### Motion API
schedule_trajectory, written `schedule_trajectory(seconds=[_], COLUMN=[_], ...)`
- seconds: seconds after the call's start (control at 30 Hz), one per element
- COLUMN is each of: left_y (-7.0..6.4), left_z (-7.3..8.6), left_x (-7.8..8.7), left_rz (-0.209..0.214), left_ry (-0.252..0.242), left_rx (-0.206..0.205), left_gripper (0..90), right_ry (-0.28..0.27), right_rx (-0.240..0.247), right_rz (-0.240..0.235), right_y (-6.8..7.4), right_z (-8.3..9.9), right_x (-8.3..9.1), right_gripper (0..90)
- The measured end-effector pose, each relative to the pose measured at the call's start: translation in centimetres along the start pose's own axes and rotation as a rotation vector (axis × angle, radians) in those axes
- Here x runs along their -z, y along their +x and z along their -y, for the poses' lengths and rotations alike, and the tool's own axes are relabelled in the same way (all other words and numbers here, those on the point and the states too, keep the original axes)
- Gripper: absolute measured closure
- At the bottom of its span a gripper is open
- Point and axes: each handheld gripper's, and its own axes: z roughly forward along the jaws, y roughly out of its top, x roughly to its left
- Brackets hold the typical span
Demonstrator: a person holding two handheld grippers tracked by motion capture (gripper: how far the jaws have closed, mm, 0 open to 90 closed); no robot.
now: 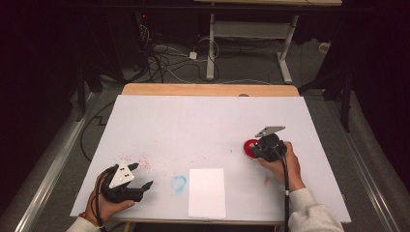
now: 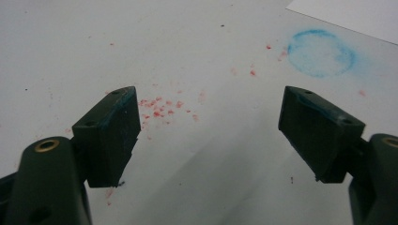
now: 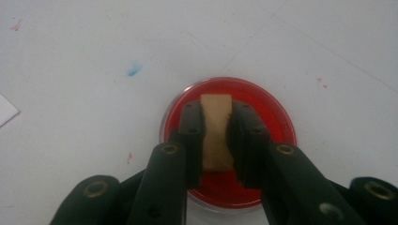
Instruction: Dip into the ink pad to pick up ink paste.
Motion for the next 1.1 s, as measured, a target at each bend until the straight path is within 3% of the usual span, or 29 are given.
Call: schedule_trajectory(seconds=[0.37, 0.67, 1.0, 1.1], left_y=[-0.11, -0.17, -0.16, -0.07], left_z=[-0.05, 0.02, 0.07, 0.06], left_x=[0.01, 0.18, 0.25, 0.23], left_rz=[0.006, 0.004, 0.001, 0.001], left_ry=[-0.002, -0.001, -0.002, -0.003], left_rx=[-0.006, -0.003, 0.001, 0.003], left_gripper=[20.4, 20.4, 20.8, 20.8], right_ry=[-0.009, -0.030, -0.023, -0.024], right_rx=[0.004, -0.042, -0.076, -0.051], right_rz=[0.007, -0.033, -0.042, -0.044], right_y=[0.06, -0.55, -0.75, -0.73], right_z=[0.19, 0.62, 0.49, 0.33], right_x=[-0.06, -0.09, -0.11, 0.17], right_gripper=[76.4, 76.5, 76.5, 76.3])
